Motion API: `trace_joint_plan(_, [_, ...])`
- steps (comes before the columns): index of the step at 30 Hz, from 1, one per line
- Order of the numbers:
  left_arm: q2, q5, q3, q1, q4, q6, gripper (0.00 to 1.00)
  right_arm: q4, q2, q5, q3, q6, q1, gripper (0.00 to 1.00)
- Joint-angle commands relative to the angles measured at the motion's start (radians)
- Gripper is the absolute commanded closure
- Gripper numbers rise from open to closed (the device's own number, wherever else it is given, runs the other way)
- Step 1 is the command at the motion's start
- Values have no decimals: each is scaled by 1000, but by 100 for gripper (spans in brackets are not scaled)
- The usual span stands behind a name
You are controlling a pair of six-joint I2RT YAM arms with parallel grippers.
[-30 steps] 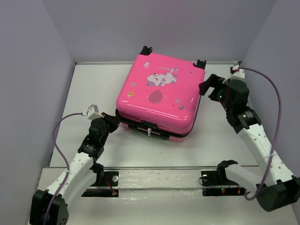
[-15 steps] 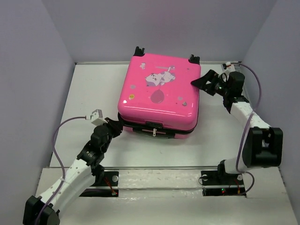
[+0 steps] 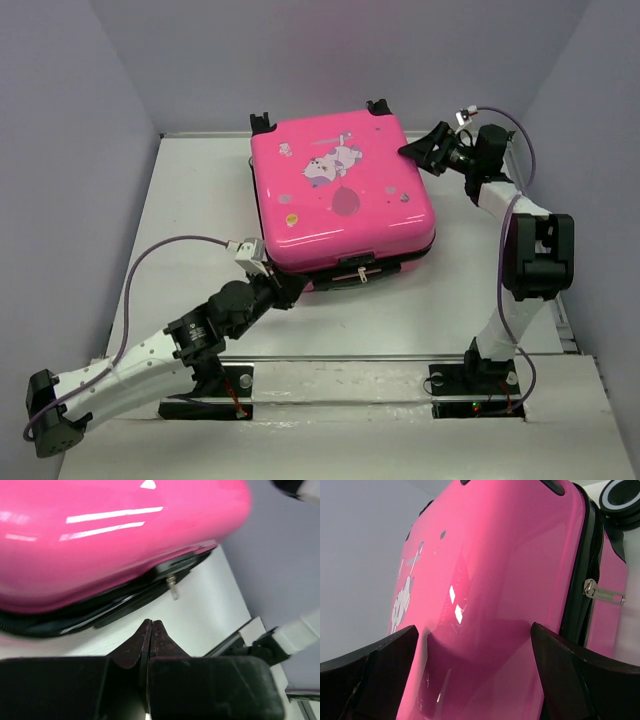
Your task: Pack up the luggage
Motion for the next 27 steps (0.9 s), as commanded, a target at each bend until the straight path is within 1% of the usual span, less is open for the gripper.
trace_joint_plan(1, [37,-39,216,-67,93,140,94,-208,24,-208,114,-27,77,0])
trace_joint_plan(2, [48,-38,252,-72,87,162,92,-231,22,-199,131,-46,77,0])
trace_joint_plan(3, [59,-33,287,-72,84,188,71,-252,10,-192,136,-87,77,0])
trace_joint_plan(4, [85,-53,374,-73,55,232,55,-291,1,-183,137,-109,77,0])
trace_joint_plan(5, [103,-75,425,-72,38,243,27,-303,-7,-170,139,-126,68,0])
trace_joint_plan(6, [129,-99,480,-70,15,255,20,-315,-22,-166,139,-150,68,0])
trace_joint_plan(7, [219,-118,617,-49,-57,293,15,-325,-31,-165,137,-159,57,0])
trace_joint_plan(8, [273,-116,619,-23,-100,300,11,-326,-42,-166,136,-166,57,0])
trace_joint_plan(9, [328,-87,751,12,-144,303,7,-329,-51,-165,136,-188,57,0])
trace_joint_plan(10, [418,41,799,129,-164,311,6,-343,-71,-162,137,-202,57,0])
trace_joint_plan(11, [460,115,867,207,-165,297,5,-355,-80,-162,145,-216,57,0])
trace_joint_plan(12, [532,193,884,289,-127,276,5,-392,-87,-157,163,-256,57,0])
trace_joint_plan(13, [572,326,911,444,-105,236,5,-400,-97,-151,173,-273,48,0])
trace_joint_plan(14, [612,374,936,507,-97,216,5,-438,-103,-140,180,-288,48,0])
trace_joint_plan(15, [701,414,956,555,-97,205,3,-463,-111,-119,185,-316,48,0])
trace_joint_plan(16, [749,440,979,597,-97,202,1,-469,-119,-105,183,-325,48,0])
trace_joint_plan(17, [798,477,1040,635,-96,199,1,-472,-134,-93,183,-333,48,0])
trace_joint_plan(18, [850,517,1068,708,-96,179,1,-474,-140,-61,179,-348,48,0])
trace_joint_plan(19, [947,583,1097,742,-97,164,1,-483,-145,-39,177,-359,48,0])
trace_joint_plan(20, [991,603,1149,772,-96,151,1,-484,-157,4,170,-362,48,0])
trace_joint_plan(21, [1078,621,1174,816,-76,131,1,-483,-163,22,163,-371,48,0])
trace_joint_plan(23, [1152,672,1258,859,-71,122,1,-483,-179,39,150,-386,48,0])
trace_joint_plan(27, [1296,686,1379,896,-74,113,1,-478,-189,16,136,-396,48,0])
